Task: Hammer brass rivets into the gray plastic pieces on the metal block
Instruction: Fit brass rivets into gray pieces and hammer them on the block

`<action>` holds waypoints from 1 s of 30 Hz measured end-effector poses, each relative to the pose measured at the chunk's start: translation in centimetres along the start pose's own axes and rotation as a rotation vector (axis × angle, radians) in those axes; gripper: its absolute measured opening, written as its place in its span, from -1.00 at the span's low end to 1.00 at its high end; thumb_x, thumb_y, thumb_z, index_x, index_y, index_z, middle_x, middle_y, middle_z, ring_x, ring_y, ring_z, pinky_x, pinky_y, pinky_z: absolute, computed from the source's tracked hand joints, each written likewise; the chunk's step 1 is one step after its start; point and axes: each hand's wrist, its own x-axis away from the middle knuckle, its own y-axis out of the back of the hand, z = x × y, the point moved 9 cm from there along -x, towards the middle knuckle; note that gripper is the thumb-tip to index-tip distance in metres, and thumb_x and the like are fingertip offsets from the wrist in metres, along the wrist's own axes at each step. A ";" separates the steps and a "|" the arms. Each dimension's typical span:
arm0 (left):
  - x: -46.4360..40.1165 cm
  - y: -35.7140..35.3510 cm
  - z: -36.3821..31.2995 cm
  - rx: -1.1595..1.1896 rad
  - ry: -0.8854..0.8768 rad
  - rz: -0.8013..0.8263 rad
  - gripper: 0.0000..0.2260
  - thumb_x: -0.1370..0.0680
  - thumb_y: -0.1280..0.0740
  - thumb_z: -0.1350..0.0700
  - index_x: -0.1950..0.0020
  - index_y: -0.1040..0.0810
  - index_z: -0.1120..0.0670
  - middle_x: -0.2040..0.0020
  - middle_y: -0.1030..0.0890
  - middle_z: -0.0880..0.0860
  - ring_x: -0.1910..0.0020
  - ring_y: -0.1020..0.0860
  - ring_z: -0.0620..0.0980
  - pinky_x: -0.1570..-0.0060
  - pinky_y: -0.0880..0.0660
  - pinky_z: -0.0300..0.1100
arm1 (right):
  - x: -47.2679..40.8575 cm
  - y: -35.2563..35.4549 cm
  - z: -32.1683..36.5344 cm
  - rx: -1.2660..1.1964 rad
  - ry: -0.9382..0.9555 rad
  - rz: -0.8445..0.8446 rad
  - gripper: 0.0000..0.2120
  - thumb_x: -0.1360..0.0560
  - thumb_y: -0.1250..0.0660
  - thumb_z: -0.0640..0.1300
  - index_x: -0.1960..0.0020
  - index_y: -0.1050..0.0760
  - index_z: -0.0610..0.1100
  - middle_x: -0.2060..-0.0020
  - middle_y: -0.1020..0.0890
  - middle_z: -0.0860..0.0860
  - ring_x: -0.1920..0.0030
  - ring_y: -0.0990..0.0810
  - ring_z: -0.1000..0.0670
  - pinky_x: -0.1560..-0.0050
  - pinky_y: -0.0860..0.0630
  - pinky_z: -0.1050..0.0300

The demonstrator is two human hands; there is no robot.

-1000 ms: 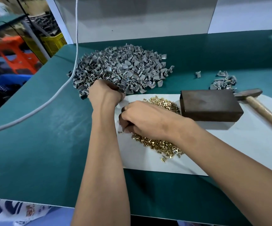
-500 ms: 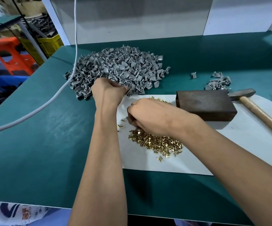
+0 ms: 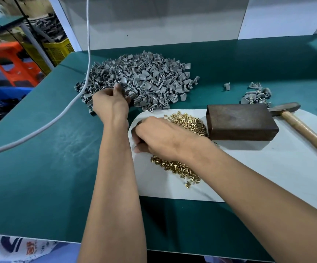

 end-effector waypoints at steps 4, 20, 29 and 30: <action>1.8 -2.7 -0.1 0.165 0.029 0.195 -0.77 -0.72 -0.24 0.16 0.09 -0.54 0.22 0.25 -0.58 0.13 0.39 -0.61 0.04 0.28 -0.66 -0.11 | 0.3 0.9 -1.0 0.148 -0.007 -0.009 -0.87 -0.52 -0.37 -0.16 0.19 -0.49 -0.03 0.12 -0.66 0.00 0.10 -0.64 -0.10 -0.01 -0.58 0.02; 4.0 -5.4 -0.8 0.457 0.159 0.418 -0.93 -0.48 -0.49 0.35 0.07 -0.67 0.23 0.17 -0.70 0.14 0.26 -0.59 -0.08 0.28 -0.52 -0.32 | 7.2 8.8 -4.5 -0.114 -0.008 -0.302 -0.88 -0.51 -0.52 -0.07 0.13 -0.59 0.04 0.21 -0.64 0.19 0.18 -0.61 0.24 0.14 -0.47 0.44; 12.3 -13.0 -2.6 0.368 -0.079 0.813 -0.83 -0.63 -0.34 0.31 -0.18 -0.65 0.24 0.08 -0.67 0.12 0.17 -0.67 -0.03 0.13 -0.59 -0.25 | 14.3 13.8 -12.2 -0.364 -0.002 -0.772 -0.91 -0.47 -0.55 -0.14 0.12 -0.71 0.05 0.30 -0.71 0.08 0.29 -0.65 0.13 0.16 -0.57 0.21; 13.2 -13.7 -2.5 0.366 -0.074 0.846 -0.84 -0.63 -0.34 0.32 -0.17 -0.65 0.24 0.09 -0.66 0.13 0.19 -0.69 -0.01 0.15 -0.61 -0.27 | 14.6 13.8 -13.0 -0.387 -0.013 -0.785 -0.87 -0.48 -0.53 -0.18 0.09 -0.71 0.05 0.28 -0.72 0.07 0.27 -0.69 0.11 0.13 -0.61 0.22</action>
